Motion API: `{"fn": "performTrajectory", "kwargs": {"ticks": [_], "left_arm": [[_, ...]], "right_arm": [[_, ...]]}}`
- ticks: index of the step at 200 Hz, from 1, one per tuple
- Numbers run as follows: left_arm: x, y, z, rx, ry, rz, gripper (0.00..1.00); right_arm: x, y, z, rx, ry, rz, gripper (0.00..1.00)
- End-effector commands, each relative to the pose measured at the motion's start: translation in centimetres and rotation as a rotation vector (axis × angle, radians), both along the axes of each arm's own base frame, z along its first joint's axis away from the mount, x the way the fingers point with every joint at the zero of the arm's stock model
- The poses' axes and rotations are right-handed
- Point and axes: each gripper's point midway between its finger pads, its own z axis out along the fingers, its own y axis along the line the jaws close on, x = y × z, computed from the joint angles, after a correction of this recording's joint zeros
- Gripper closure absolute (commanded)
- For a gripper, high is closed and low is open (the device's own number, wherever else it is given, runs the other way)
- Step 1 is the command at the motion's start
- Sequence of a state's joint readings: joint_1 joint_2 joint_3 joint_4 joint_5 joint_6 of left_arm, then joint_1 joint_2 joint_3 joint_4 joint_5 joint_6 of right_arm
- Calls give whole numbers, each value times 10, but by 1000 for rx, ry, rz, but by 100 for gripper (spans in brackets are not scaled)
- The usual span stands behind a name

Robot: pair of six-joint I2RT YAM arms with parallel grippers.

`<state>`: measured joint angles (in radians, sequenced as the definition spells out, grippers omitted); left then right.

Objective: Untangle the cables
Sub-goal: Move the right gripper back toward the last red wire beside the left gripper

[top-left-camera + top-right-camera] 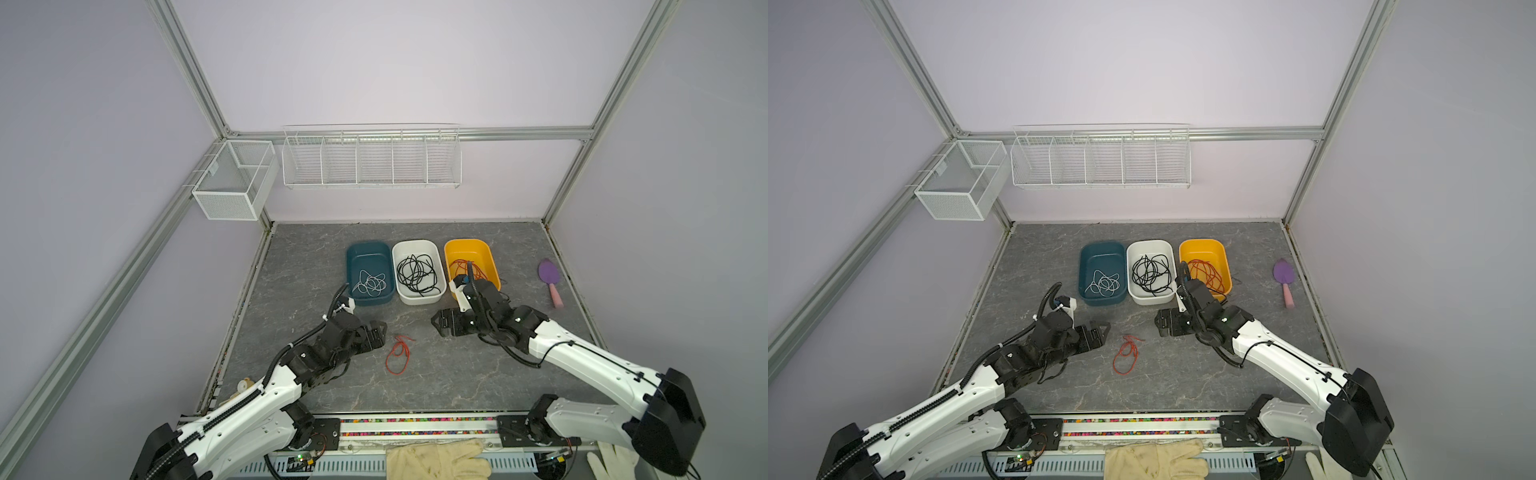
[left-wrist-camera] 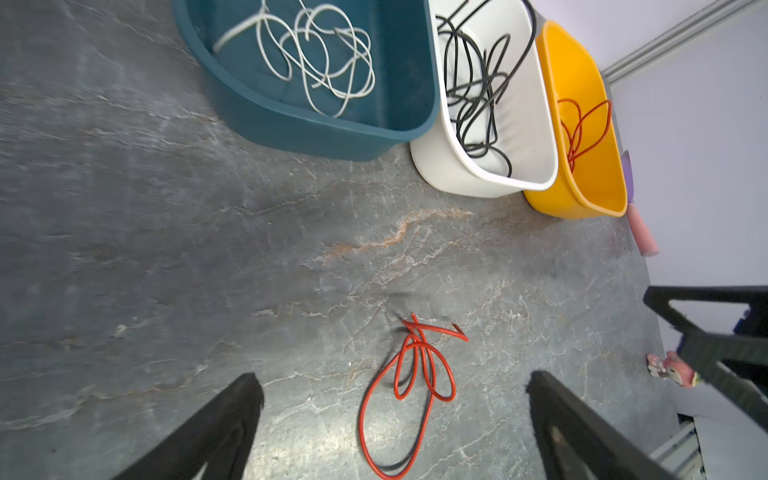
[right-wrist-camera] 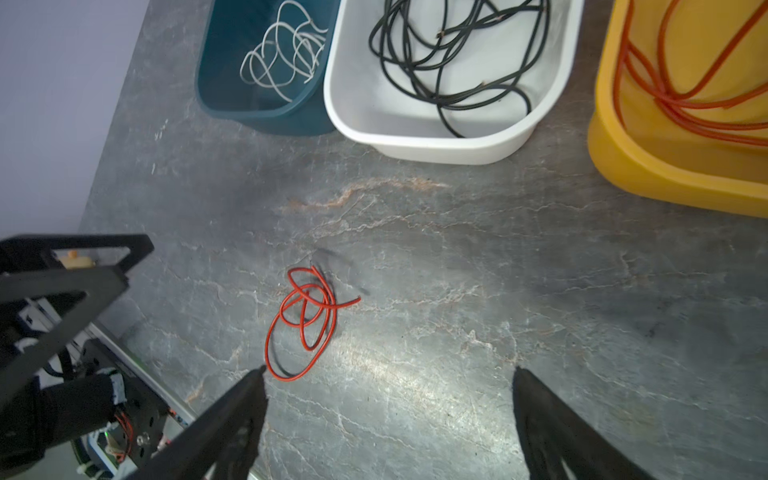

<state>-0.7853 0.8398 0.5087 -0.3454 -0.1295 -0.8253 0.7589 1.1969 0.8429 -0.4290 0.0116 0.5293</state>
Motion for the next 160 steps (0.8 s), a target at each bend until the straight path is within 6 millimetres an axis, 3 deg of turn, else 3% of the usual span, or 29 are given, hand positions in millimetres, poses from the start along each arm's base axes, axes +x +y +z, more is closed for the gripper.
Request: {"fn": "performTrajectory", "kwargs": {"ticks": [1,73,147,150,160], "left_arm": [[0,21,-4,65,-15,54,0],[1,36,-7,105,-23,101,0],[0,48,-5,95,-45,143,0],[0,48,-6,96,-44,144,0],[-1,48,-7,97,-42,142,0]], "right_arm": [[-8,1,-4,-21,-15,-5,12],[-26,33,-7,-55,-40,94,12],[-29,60,-38,-75,24,159,5],[-25,66,-30,-58,9,161,5],[-24,69,-32,-64,12,165,4]]}}
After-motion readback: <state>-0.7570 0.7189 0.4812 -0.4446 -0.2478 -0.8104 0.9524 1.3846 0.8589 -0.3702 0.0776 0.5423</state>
